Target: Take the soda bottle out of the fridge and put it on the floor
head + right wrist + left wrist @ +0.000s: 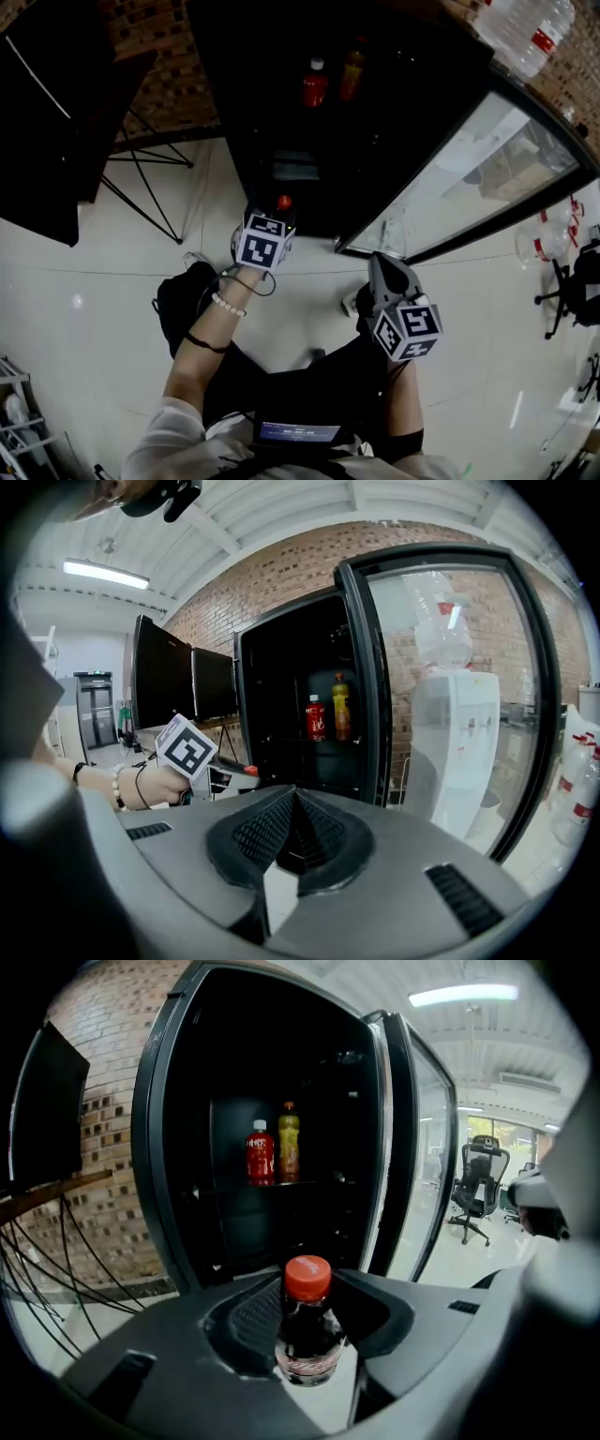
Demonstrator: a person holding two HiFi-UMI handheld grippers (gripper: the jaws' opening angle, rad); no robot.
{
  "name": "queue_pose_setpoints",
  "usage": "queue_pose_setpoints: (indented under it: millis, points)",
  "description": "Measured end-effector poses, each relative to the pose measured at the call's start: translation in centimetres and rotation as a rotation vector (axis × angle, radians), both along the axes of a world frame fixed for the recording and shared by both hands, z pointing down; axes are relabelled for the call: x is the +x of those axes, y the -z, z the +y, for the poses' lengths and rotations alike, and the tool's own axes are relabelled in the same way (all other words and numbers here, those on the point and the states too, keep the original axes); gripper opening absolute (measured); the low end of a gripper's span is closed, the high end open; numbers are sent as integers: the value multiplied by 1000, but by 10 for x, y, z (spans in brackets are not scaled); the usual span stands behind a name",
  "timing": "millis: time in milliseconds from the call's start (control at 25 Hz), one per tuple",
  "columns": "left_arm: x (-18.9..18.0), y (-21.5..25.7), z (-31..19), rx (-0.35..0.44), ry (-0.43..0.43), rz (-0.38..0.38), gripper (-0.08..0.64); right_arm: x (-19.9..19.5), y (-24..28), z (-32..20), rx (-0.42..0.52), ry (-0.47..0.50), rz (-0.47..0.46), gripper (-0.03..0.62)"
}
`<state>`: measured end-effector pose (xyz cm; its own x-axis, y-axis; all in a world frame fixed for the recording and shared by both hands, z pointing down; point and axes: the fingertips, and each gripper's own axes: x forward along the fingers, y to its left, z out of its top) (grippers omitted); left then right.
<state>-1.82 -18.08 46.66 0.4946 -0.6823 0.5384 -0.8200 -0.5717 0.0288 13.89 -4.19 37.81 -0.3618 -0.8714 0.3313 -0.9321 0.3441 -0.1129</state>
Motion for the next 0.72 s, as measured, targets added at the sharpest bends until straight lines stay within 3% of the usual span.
queue_pose_setpoints:
  millis: [720]
  points:
    - [-17, -237, 53, -378, 29, -121, 156, -9, -17, -4, -41, 25, 47, 12]
